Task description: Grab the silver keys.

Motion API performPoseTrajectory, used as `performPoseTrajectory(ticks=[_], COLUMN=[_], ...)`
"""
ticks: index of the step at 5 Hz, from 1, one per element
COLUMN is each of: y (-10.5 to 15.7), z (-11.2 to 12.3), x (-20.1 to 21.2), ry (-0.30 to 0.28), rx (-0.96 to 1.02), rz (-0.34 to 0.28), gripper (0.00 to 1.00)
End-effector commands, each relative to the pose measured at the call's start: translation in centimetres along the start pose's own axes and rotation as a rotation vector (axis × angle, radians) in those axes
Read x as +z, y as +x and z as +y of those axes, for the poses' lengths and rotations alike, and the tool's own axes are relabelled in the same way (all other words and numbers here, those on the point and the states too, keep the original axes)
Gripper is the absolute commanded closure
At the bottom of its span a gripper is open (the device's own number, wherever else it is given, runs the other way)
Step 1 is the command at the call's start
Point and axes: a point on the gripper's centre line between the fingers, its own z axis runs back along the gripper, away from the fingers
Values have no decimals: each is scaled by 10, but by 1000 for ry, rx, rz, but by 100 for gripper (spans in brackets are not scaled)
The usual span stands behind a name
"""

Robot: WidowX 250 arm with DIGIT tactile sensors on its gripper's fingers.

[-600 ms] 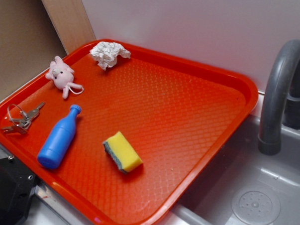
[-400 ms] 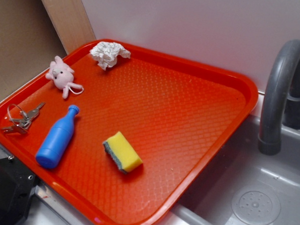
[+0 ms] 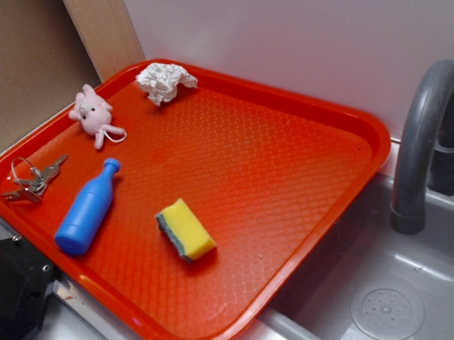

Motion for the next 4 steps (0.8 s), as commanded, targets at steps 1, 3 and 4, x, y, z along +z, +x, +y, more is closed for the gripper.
performPoseTrajectory(ticks=[1,3,4], y=[-4,-31,-28], z=[53,49,61], x=[-13,-36,-55], ry=[32,39,30], rx=[450,868,894], rz=[51,5,-25], gripper=[0,0,0])
